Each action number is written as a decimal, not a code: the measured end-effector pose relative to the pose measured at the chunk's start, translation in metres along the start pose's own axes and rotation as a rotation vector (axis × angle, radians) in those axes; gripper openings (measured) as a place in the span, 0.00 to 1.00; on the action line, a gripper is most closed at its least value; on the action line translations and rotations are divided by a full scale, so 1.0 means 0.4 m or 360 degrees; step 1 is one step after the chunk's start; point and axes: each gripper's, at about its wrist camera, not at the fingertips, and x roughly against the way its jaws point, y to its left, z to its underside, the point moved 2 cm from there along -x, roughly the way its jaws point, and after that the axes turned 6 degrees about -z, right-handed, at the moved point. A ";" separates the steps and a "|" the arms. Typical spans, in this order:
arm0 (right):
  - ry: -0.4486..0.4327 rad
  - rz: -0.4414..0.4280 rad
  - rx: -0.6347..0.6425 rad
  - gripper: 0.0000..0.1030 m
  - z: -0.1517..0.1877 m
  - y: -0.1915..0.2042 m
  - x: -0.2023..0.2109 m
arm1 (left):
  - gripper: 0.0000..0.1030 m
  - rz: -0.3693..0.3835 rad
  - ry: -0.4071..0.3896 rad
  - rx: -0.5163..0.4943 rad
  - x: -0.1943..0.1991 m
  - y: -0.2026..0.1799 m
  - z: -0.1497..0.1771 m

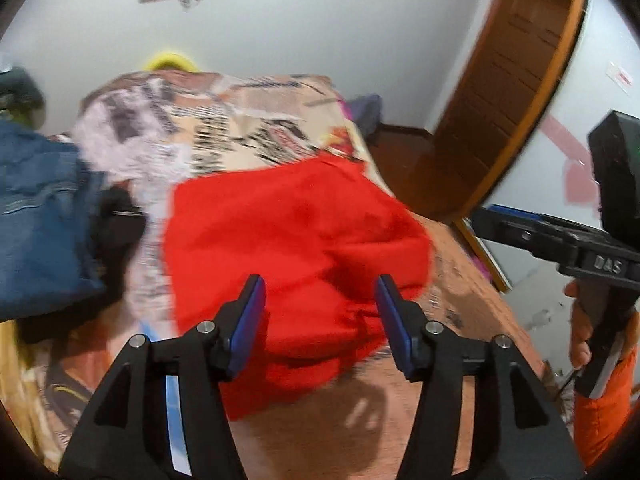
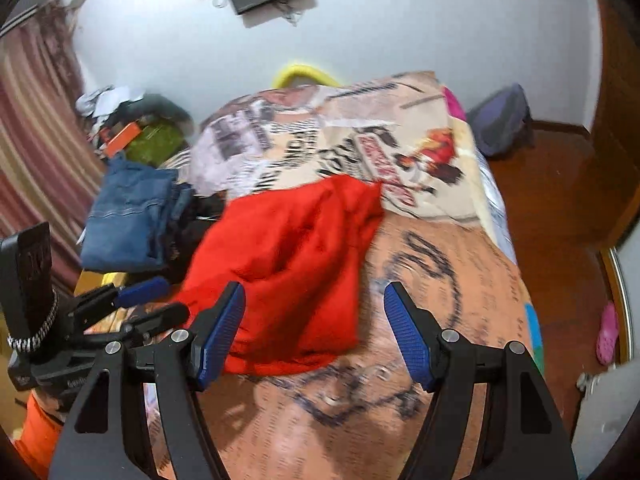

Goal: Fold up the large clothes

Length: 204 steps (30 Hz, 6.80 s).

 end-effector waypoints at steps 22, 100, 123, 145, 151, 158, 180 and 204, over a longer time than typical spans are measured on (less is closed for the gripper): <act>0.0257 0.0233 0.0068 0.66 0.070 -0.049 -0.199 | 0.61 -0.0231 0.0183 0.0062 -0.165 0.130 0.153; 0.0194 -0.0569 -0.0283 0.29 -0.083 0.060 -0.142 | 0.24 0.0405 -0.0083 0.0509 0.097 0.333 -0.027; 0.0139 -0.0879 0.0061 0.29 -0.331 0.602 -0.530 | 0.26 -0.0265 -0.0334 0.0521 0.274 0.955 -0.175; 0.0213 -0.0491 0.0241 0.42 -0.219 0.604 -0.483 | 0.46 -0.0647 -0.0252 0.0465 0.262 0.912 -0.083; -0.0153 -0.0451 0.0485 0.42 -0.208 0.664 -0.239 | 0.46 -0.0642 -0.0513 0.0379 0.471 0.766 -0.079; -0.0591 -0.0520 0.0593 0.42 -0.127 0.724 0.042 | 0.46 -0.0637 -0.0879 0.0271 0.715 0.569 -0.025; -0.0976 -0.0373 0.0629 0.81 0.096 0.754 0.231 | 0.88 -0.0805 -0.1290 0.0182 0.927 0.253 0.284; -0.0930 -0.0290 0.0607 0.98 0.130 0.711 0.212 | 0.98 -0.0886 -0.1206 0.0242 0.866 0.250 0.324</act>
